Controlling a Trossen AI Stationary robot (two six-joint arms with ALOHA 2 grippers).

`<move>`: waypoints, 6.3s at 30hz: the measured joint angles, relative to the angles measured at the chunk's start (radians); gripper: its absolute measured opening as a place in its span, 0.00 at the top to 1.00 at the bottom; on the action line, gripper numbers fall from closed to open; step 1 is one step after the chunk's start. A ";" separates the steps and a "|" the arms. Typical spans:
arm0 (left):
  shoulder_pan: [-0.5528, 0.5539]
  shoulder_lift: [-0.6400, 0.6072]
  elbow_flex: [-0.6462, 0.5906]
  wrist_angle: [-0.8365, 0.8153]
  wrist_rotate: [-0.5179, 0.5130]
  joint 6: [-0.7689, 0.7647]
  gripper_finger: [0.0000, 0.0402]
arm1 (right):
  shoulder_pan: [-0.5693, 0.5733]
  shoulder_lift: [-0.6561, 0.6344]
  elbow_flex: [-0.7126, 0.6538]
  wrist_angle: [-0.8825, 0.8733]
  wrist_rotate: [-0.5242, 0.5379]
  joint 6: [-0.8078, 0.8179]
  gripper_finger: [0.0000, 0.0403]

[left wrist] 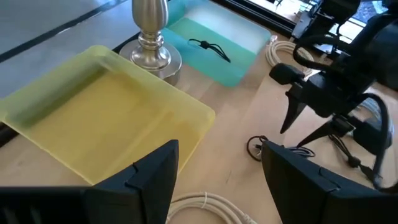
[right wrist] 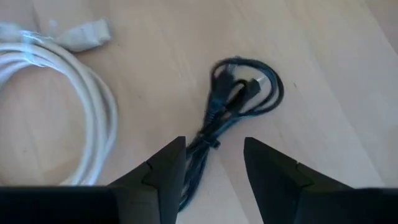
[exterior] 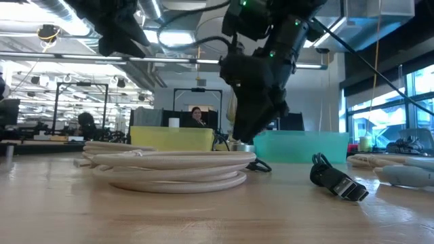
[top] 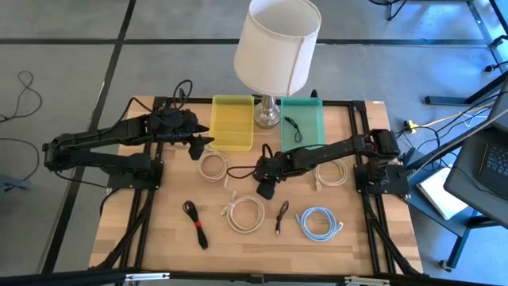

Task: Pick & Place USB Port
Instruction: Put the black USB cable into the blue bin

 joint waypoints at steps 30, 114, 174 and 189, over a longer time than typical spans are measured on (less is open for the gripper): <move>0.000 0.000 0.000 0.000 -0.001 0.040 0.44 | -0.011 0.099 -0.002 0.116 -0.113 0.105 0.59; 0.000 0.000 0.000 0.016 -0.079 0.030 0.44 | -0.768 -0.479 -0.429 0.017 -0.067 -0.212 0.94; 0.000 0.000 0.000 0.014 -0.135 0.032 0.44 | -0.400 -1.133 -0.248 -0.797 -0.458 0.175 0.70; 0.000 0.000 0.000 0.015 -0.166 0.013 0.44 | 0.242 -0.900 -0.483 -0.088 -0.368 0.487 0.70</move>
